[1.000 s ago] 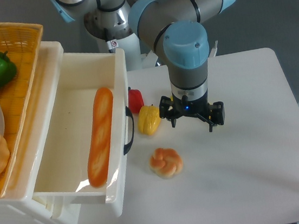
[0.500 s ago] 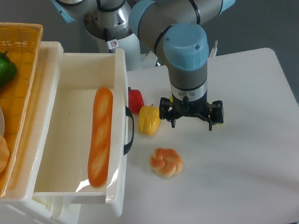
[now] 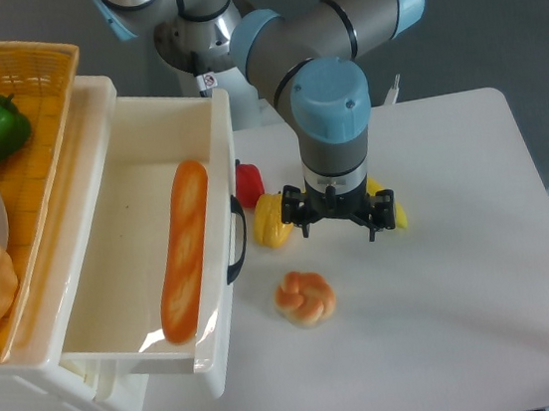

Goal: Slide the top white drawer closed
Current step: 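Move the gripper down beside the open drawer's front panel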

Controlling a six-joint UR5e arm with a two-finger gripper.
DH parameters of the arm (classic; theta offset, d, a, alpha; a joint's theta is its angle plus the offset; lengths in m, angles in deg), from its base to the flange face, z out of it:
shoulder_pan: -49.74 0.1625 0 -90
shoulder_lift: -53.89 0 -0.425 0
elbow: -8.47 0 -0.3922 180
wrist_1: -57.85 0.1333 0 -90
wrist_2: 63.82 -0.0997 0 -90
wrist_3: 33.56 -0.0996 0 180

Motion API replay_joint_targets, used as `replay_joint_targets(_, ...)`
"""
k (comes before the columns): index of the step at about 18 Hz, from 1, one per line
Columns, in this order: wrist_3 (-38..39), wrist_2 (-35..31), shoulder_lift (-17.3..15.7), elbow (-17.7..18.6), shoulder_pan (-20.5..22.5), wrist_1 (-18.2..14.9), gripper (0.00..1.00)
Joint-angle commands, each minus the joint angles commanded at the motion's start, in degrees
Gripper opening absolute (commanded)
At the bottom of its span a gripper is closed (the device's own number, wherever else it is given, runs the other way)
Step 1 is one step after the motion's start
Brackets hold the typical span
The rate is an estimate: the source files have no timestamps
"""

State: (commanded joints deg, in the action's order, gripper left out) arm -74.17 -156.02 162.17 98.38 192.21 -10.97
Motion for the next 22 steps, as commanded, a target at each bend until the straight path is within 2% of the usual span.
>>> replay_joint_targets(7, 0.44, 1.66, 2.37, -0.62, 0.61, -0.18, 1.00)
replay_joint_targets(11, 3.43, 7.82, 4.30, -0.97, 1.76, -0.18, 1.00)
replay_joint_targets(22, 5.10, 9.40, 5.89, -0.62, 1.67, -2.46, 1.00)
